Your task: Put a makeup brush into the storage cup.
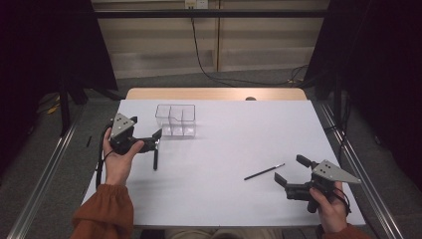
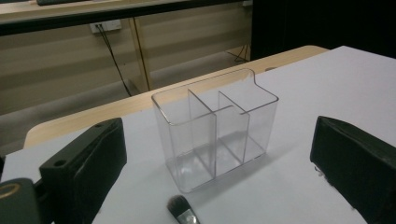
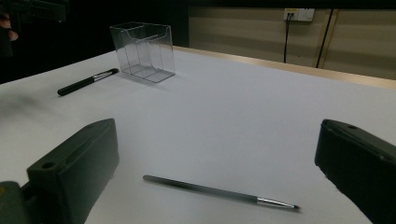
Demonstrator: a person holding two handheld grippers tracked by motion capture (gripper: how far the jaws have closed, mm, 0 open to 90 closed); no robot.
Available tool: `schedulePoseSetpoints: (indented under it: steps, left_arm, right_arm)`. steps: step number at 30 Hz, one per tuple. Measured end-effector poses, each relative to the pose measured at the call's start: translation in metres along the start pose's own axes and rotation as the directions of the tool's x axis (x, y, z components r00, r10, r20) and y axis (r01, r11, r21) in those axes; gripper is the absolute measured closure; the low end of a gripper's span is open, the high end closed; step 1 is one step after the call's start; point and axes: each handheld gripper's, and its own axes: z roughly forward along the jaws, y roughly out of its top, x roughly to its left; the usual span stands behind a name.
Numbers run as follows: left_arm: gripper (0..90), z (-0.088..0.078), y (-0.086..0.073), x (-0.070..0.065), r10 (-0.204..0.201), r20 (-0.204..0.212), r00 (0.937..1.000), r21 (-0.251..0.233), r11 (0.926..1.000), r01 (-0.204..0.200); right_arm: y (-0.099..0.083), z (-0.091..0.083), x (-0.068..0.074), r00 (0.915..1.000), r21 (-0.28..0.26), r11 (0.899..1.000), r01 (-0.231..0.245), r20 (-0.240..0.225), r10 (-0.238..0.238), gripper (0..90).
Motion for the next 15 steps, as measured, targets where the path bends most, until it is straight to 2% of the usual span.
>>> schedulePoseSetpoints:
  steps: [3,5,10,12,14,15]
  left_arm:
    - [3.7,0.004,0.003,0.003,-0.003,-0.004,1.0000,0.023,0.9997,0.003]
    - [3.7,0.008,0.004,0.005,0.009,-0.001,1.0000,0.066,0.9978,-0.009]
    - [4.3,0.013,0.007,0.008,-0.013,0.008,0.9999,0.108,0.9941,0.012]
    - [4.5,0.016,0.008,0.009,-0.020,0.003,0.9998,0.135,0.9906,0.020]
    - [4.5,0.017,0.010,0.012,-0.031,0.012,0.9994,0.185,0.9822,0.028]
    - [4.5,0.018,0.011,0.013,-0.031,0.009,0.9995,0.190,0.9814,0.029]
  right_arm:
    - [0.000,0.000,0.000,1.0000,0.001,1.000,0.003,0.001,-0.003,0.0]
    - [0.000,0.000,0.000,1.0000,0.003,1.000,0.005,0.000,-0.005,0.0]
    - [0.000,0.001,0.000,1.0000,0.005,1.000,-0.002,0.000,0.002,0.0]
    - [0.000,0.001,0.000,1.0000,0.006,1.000,-0.002,0.001,0.002,0.0]
    - [0.000,0.001,0.000,1.0000,0.005,1.000,-0.001,-0.001,0.001,0.0]
    - [0.000,0.001,0.000,1.0000,0.005,1.000,-0.001,-0.001,0.001,0.0]
